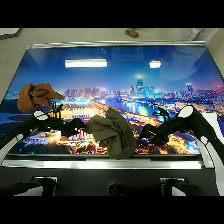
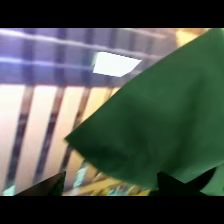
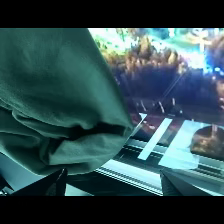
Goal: Fold the shirts.
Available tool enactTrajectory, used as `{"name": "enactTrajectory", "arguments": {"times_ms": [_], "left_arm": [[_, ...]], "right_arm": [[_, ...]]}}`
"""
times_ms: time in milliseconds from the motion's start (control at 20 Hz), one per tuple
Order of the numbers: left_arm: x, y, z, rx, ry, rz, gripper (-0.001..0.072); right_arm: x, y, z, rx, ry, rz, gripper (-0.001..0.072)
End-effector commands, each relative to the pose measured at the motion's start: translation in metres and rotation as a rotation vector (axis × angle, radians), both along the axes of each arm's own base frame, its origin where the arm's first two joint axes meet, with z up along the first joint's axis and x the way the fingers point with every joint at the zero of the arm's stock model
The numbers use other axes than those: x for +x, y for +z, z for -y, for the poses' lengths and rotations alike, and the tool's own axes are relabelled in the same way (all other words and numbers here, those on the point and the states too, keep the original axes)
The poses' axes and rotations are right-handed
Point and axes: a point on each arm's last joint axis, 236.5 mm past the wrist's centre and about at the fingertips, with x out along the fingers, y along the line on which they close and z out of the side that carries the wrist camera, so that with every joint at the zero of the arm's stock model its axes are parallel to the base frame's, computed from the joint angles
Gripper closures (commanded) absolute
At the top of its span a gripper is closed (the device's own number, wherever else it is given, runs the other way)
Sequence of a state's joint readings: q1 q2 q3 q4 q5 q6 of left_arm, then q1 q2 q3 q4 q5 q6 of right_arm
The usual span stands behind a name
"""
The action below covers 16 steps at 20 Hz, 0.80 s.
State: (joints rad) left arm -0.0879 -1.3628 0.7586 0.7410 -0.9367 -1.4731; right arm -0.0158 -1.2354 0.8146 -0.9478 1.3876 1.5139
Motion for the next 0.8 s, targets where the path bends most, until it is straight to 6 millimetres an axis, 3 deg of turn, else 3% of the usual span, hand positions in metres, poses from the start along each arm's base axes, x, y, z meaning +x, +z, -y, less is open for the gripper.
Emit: {"name": "enactTrajectory", "arguments": {"times_ms": [0,50,300,500,550,600,650,700,750], "left_arm": [[0.025,-0.009,0.012,-0.025,0.126,0.054,0.0008],[0.028,-0.009,0.016,-0.033,0.140,0.055,0.0023],[0.027,-0.013,0.017,-0.037,0.144,0.042,0.0674],[0.027,-0.008,0.017,-0.040,0.133,0.054,0.0677],[0.027,-0.007,0.018,-0.040,0.125,0.062,0.0678],[0.028,-0.004,0.018,-0.042,0.122,0.069,0.0677],[0.031,0.000,0.018,-0.045,0.122,0.081,0.0677],[0.035,0.006,0.019,-0.047,0.119,0.100,0.0677],[0.041,0.017,0.020,-0.050,0.098,0.145,0.0678]], "right_arm": [[-0.005,-0.005,-0.010,0.008,0.028,0.005,0.0010],[-0.006,-0.006,-0.018,0.010,0.048,0.012,0.0009],[-0.005,-0.040,-0.051,-0.014,0.060,-0.020,0.0010],[-0.013,-0.063,-0.075,0.016,0.056,-0.100,0.0061],[-0.016,-0.068,-0.078,0.007,0.054,-0.117,0.0133],[-0.017,-0.071,-0.079,0.005,0.055,-0.127,0.0348],[-0.018,-0.070,-0.079,0.009,0.053,-0.134,0.0619],[-0.016,-0.067,-0.080,0.014,0.056,-0.123,0.0666],[-0.011,-0.062,-0.078,0.011,0.080,-0.083,0.0667]]}}
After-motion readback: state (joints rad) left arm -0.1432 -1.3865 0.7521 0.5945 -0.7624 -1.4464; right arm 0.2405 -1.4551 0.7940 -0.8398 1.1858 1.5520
